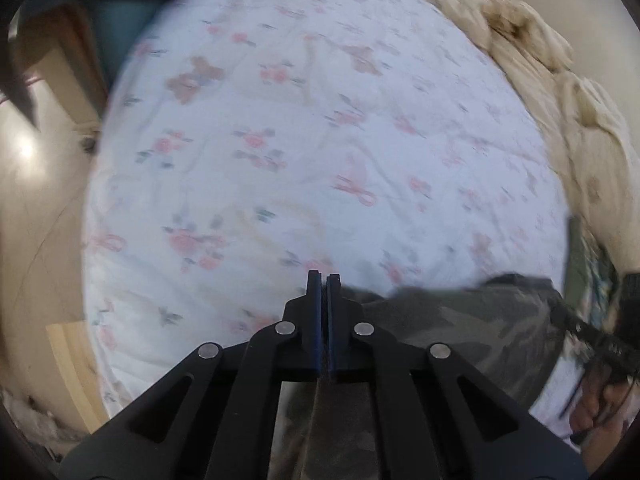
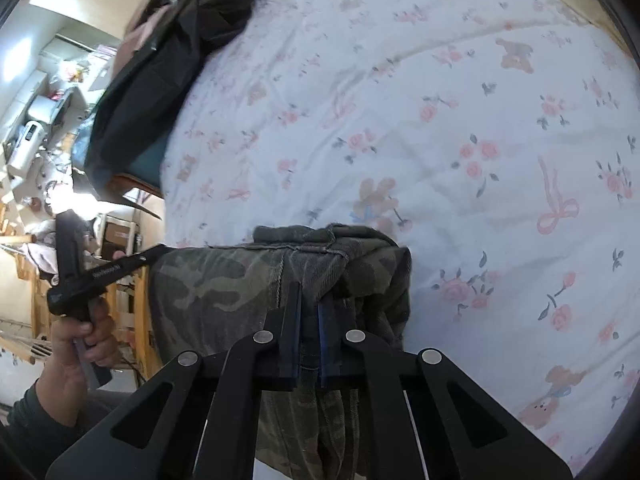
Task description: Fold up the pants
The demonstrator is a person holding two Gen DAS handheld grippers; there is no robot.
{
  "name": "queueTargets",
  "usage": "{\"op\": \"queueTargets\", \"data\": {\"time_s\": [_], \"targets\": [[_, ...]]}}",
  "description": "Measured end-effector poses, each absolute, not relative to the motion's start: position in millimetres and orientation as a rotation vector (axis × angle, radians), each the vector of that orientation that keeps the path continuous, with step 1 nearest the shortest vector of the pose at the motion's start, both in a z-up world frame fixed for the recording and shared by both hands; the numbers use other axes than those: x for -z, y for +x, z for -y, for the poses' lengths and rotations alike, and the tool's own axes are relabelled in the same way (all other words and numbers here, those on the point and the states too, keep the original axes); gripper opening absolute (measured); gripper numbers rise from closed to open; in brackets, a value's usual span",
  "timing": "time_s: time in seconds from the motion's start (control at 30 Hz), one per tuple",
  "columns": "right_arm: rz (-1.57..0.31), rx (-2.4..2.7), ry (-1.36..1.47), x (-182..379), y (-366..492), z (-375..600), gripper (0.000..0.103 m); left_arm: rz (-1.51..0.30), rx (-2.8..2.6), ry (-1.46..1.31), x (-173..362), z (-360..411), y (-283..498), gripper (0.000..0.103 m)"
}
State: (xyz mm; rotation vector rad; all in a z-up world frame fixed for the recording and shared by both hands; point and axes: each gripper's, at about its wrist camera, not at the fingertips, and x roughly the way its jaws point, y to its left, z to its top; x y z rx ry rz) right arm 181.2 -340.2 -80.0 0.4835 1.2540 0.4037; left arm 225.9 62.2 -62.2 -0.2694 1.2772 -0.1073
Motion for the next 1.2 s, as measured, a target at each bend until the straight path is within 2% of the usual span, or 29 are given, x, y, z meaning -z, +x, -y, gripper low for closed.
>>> {"op": "queueTargets", "data": {"time_s": [0.13,0.23,0.3,0.4,0.47,0.53,0.7,0.83,0.9,1.0,1.07,1.13,1.17,1.2], "targets": [[-1.299,-0.330,0.427,101.7,184.1,336.5,0.005,-1.329,0.015,-0.220,86.9,-72.0,237.9,0.000],[-1.301,-0.366,0.496,107.6,186.3,344.6,0.007,-1.292,-0.004,-0.266,80.3,-86.2,239.4,0.000],[-1.267,-0.374,0.474,97.8,184.9,346.3,0.015,-1.226,-0.005,-0.260,66.7,-87.9,236.1,0.000],[-1.224,-0.337,0.345,75.5,179.1,343.3,0.015,-1.168,0.060,-0.354,48.6,-85.4,228.4,0.000],[-1.118,-0.287,0.262,48.5,170.1,340.2,0.015,-1.126,0.129,-0.307,38.6,-65.6,222.2,0.000],[-1.038,-0.329,0.309,31.8,166.0,331.7,0.015,-1.122,0.193,-0.229,37.5,-33.6,215.0,0.000],[-1.185,-0.420,0.271,70.2,175.0,282.1,0.015,-1.223,0.301,-0.111,68.8,18.9,206.1,0.000],[-1.239,-0.391,0.223,97.1,176.9,287.3,0.003,-1.229,0.244,-0.074,82.9,7.2,212.5,0.002],[-1.247,-0.320,0.244,95.1,175.2,308.8,0.003,-1.238,0.160,-0.090,82.4,-13.8,212.8,0.002],[-1.267,-0.230,0.271,96.1,166.4,342.2,0.014,-1.279,0.037,-0.122,86.7,-52.2,213.6,0.002],[-1.264,-0.253,0.297,96.8,158.5,357.6,0.014,-1.294,0.048,-0.143,89.4,-70.2,205.9,0.002],[-1.246,-0.294,0.320,94.9,148.0,364.7,0.015,-1.293,0.066,-0.177,89.2,-79.6,193.3,0.013],[-1.231,-0.318,0.343,93.9,141.5,367.3,0.019,-1.298,0.100,-0.215,90.0,-83.3,186.1,0.036],[-1.223,-0.343,0.364,93.6,136.2,367.3,0.038,-1.297,0.136,-0.245,90.6,-84.9,179.6,0.063]]}}
